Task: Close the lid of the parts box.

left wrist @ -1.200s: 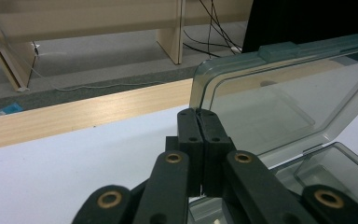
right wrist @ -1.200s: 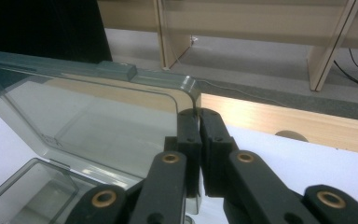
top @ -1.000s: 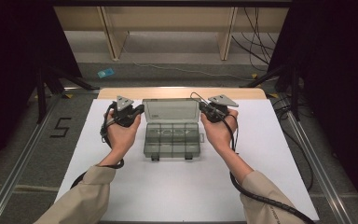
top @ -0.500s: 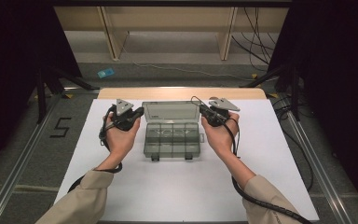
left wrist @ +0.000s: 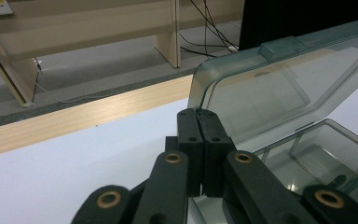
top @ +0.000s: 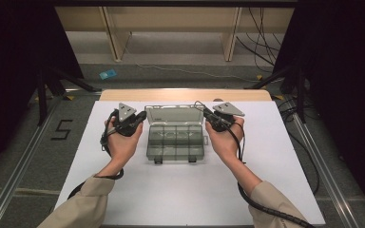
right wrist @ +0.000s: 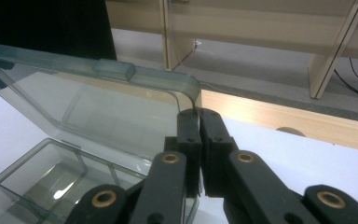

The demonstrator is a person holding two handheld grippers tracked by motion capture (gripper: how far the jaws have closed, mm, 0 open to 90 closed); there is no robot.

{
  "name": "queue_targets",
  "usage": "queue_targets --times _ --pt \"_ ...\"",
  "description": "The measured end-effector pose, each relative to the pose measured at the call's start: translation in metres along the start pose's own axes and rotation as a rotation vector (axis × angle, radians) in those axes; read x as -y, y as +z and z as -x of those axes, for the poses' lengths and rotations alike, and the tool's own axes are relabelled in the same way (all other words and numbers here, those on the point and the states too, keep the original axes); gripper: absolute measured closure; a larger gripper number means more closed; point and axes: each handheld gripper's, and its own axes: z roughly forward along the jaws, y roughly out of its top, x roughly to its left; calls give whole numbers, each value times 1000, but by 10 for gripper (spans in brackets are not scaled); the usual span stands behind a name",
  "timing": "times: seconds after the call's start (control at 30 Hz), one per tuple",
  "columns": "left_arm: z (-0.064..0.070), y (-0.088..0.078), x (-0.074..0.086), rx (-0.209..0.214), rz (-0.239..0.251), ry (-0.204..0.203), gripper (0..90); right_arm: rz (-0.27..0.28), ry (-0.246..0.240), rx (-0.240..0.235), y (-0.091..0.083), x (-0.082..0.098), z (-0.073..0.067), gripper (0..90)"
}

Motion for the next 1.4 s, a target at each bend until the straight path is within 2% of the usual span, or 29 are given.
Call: queue_targets --times 0.13,0.2,0.37,0.53,0.67,0.73,0.93,1.27,1.3,1.4 --pt "0 -1 1 0 -3 13 885 -6 -7 7 -2 1 -1 884" --pt "1 -2 1 0 -2 14 884 -8 6 -3 -3 1 -2 884" --pt "2 -4 3 0 -8 37 884 -1 -7 4 -5 3 -3 883" --pt "3 -5 4 -1 -5 43 884 -1 0 -6 -6 5 -4 883" --pt "3 -6 5 -4 -4 47 884 -3 -14 -4 -8 6 -4 883" --pt "4 -6 5 -4 -3 51 884 -8 -17 16 -8 7 -5 883" --pt "5 -9 7 -4 -6 65 884 2 -10 -10 -11 9 -5 884" --pt "6 -12 10 1 -12 84 883 -5 -25 -9 -15 12 -6 884" --pt "6 -12 10 1 -11 86 883 -9 -16 -17 -15 12 -7 884" --pt "6 -14 11 2 -17 99 883 5 -22 -8 -16 14 -7 884"
